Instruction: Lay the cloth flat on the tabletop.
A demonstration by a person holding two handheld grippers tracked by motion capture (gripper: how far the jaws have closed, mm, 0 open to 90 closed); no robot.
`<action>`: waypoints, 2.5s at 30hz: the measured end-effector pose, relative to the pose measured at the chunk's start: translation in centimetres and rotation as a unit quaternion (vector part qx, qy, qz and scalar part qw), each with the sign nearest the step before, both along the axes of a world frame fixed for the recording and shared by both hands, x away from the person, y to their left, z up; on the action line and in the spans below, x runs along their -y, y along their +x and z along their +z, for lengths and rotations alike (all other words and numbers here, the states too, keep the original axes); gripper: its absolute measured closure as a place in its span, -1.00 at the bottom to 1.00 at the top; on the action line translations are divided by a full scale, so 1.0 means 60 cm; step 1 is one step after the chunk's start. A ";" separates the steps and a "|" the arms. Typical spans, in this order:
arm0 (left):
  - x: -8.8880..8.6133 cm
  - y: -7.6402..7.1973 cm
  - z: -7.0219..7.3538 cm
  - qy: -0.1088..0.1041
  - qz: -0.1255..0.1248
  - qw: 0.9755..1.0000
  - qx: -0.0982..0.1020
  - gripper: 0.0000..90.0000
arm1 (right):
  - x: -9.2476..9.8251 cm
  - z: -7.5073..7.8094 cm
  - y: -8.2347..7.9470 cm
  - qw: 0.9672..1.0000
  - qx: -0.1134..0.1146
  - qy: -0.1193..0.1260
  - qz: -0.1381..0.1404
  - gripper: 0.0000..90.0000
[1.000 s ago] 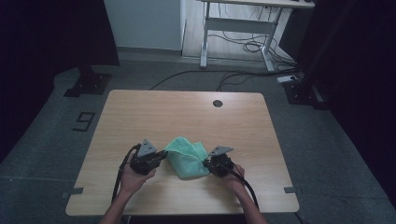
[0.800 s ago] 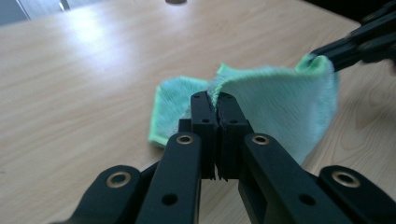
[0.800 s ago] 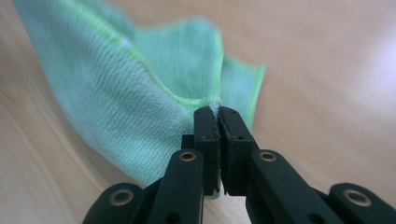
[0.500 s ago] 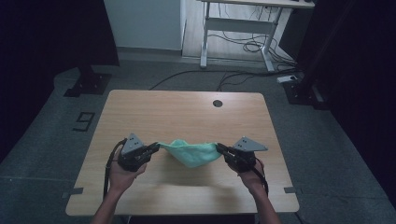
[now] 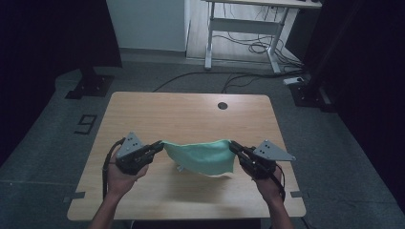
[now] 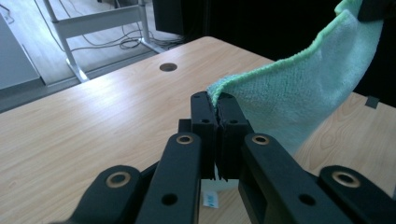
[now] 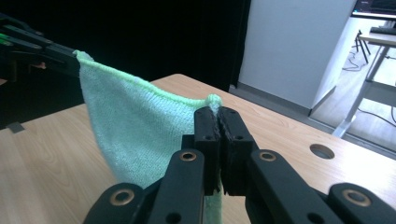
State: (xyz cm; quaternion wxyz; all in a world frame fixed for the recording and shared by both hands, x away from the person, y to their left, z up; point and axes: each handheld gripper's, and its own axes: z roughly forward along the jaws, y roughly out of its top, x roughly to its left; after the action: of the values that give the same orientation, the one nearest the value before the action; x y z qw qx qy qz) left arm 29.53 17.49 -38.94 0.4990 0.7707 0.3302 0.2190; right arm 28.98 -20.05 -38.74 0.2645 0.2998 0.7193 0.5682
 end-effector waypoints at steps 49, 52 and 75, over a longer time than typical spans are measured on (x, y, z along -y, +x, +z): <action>0.025 0.234 -0.145 0.036 0.088 0.990 -0.106 0.14 | -0.021 -0.173 0.263 0.984 -0.142 -0.038 -0.103 0.20; 0.018 0.226 -0.146 0.030 0.082 0.990 -0.107 -0.06 | -0.019 -0.177 0.260 0.979 -0.156 -0.029 -0.128 -0.13; 0.092 0.211 -0.221 0.107 0.022 0.979 -0.169 -0.01 | -0.056 -0.208 0.099 0.981 -0.188 -0.042 0.002 0.09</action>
State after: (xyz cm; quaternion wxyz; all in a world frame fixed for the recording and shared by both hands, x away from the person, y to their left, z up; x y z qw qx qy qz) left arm 42.19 11.99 -52.19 0.3455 0.8384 0.4011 0.1300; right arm 34.91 -16.71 -51.24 0.1356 0.3884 0.7800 0.4716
